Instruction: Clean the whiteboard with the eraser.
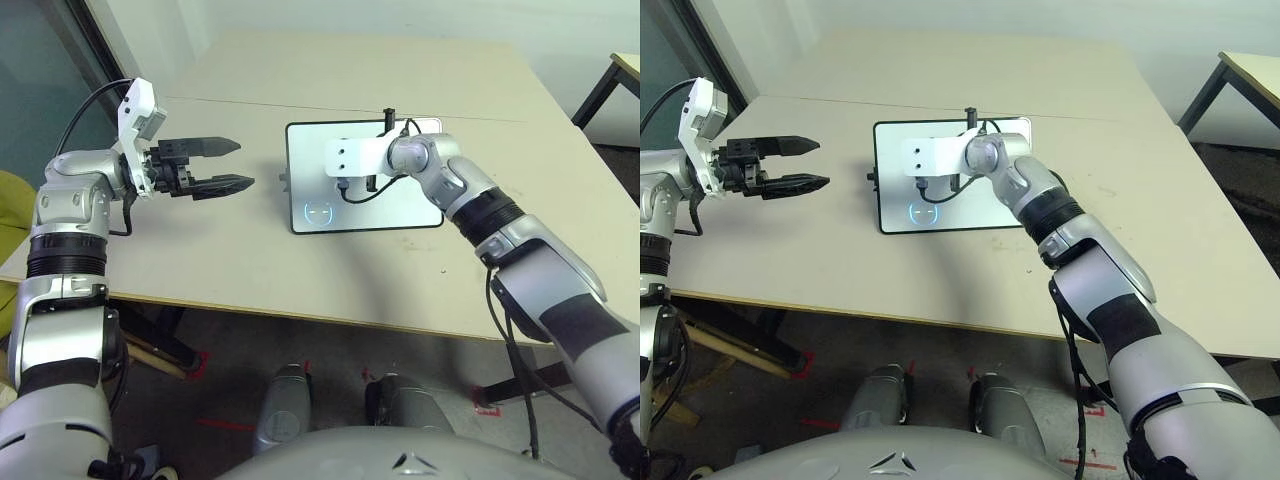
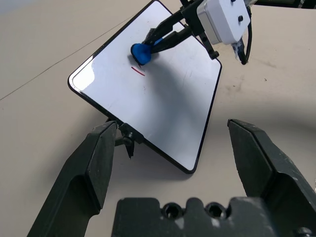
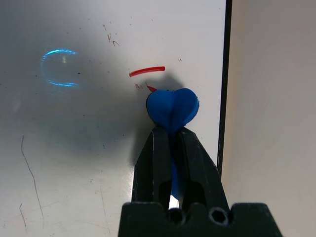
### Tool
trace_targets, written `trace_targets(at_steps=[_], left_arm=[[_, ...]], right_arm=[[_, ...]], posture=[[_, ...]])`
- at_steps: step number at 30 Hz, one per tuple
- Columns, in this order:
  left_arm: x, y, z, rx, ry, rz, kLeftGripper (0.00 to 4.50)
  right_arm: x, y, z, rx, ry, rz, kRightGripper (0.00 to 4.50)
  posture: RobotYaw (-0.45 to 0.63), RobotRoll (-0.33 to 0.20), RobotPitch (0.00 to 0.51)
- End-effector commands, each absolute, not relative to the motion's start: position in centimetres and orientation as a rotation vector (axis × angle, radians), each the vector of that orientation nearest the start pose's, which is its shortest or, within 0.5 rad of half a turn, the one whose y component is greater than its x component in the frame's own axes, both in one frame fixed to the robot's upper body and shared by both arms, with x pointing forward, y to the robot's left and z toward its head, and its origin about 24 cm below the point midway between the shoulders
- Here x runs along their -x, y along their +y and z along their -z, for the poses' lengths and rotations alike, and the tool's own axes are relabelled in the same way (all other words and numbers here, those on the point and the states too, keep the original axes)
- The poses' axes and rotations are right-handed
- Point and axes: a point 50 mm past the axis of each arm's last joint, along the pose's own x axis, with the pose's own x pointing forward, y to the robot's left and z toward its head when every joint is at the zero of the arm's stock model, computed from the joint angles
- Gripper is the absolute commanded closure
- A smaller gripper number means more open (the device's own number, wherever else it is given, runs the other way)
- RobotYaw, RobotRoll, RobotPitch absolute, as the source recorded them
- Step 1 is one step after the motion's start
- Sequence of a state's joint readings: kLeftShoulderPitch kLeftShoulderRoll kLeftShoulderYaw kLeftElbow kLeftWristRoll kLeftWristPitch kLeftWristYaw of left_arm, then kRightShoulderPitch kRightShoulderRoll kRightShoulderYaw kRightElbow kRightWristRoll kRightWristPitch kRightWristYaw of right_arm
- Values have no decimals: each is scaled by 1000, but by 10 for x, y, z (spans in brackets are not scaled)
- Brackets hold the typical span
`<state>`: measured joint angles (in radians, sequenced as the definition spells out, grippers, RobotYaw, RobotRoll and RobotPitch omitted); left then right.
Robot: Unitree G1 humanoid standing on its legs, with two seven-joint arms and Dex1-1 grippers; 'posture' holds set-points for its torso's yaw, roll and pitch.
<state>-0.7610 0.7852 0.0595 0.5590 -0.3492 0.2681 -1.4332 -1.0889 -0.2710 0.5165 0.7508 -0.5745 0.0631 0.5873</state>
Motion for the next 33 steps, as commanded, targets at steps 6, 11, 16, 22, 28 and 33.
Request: trace_targets(at_steps=[6,11,16,22,28,33], left_arm=[[-326,265,-201,-251,134,1123,0],[-326,266,-201,-252,135,1122,0],[-326,266,-202,-252,134,1122,0],[-326,265,-201,-250,135,1122,0],[-326,265,-201,-250,135,1122,0],[-326,265,-201,-250,134,1124,0]], right_arm=[[-391,-56,-162,1309,43,-774,4484],[-383,-37,-159,1311,11,-834,4484],[-378,-26,-158,1314,-10,-867,4484],[-376,-19,-157,1326,-24,-891,4484],[-382,-25,-162,1333,-28,-849,4484],[-390,-33,-170,1326,-39,-781,4484]], posture=[[251,0,0],[254,0,0],[256,0,0],[256,0,0],[258,0,0],[256,0,0]])
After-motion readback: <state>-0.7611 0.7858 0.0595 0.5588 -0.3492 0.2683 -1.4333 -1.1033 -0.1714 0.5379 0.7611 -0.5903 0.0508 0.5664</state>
